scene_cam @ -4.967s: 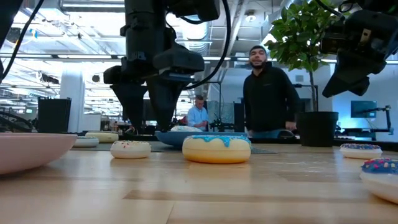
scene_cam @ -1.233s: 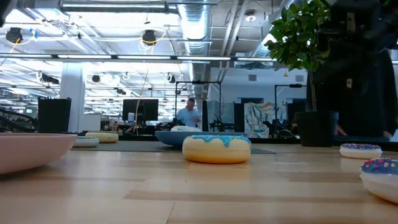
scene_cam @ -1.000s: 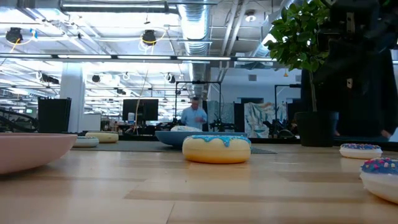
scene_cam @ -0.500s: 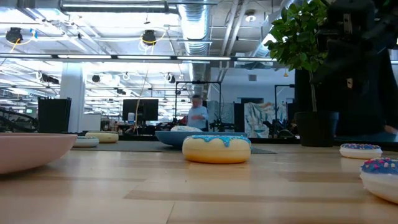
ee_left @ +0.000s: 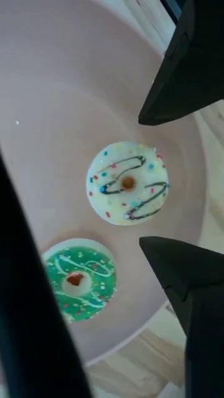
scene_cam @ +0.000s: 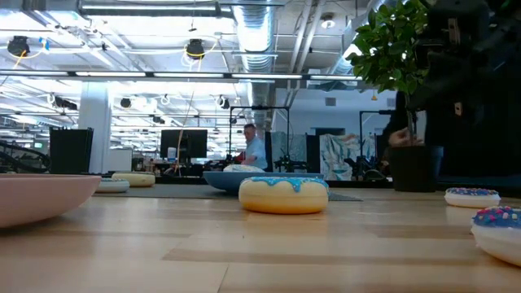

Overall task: Pick & Place donuts
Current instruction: Put the large brown donut on the blue plate

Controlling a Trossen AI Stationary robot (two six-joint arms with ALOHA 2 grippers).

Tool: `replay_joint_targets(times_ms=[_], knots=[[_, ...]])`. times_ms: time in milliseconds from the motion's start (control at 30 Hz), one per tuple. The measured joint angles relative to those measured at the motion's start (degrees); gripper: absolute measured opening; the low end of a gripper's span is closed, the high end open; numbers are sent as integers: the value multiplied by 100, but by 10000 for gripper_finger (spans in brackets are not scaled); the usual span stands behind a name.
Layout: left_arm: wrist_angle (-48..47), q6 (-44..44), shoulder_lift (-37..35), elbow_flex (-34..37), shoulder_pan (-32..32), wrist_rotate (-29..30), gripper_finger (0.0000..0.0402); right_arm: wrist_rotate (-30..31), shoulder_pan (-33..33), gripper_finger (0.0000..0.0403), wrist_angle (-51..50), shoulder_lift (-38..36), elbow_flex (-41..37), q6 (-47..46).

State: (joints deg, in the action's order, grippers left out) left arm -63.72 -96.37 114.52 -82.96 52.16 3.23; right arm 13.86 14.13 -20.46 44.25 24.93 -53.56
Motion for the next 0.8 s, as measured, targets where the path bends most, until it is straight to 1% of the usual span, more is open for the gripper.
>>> replay_joint_targets(times_ms=[133, 267, 367, 567, 667, 800], knots=[[-14, -156, -2, -23, 0, -45, 309, 130, 0, 0, 0, -2, 0, 4], [-283, -380, -7, -170, -24, -30, 310, 130, 0, 0, -3, -1, 0, 7], [-625, -657, -7, -381, -93, 1, 310, 121, 7, 0, -8, 0, 0, 10], [-1112, -833, -7, -938, -487, 58, 309, 108, 90, 0, -33, -2, 0, 17], [-1289, -872, -7, -1226, -792, 276, 307, 108, 98, 0, -33, -1, 0, 130], [-1388, -680, -11, -1582, -1292, 789, 298, 108, 96, 0, -29, -2, 0, 458]])
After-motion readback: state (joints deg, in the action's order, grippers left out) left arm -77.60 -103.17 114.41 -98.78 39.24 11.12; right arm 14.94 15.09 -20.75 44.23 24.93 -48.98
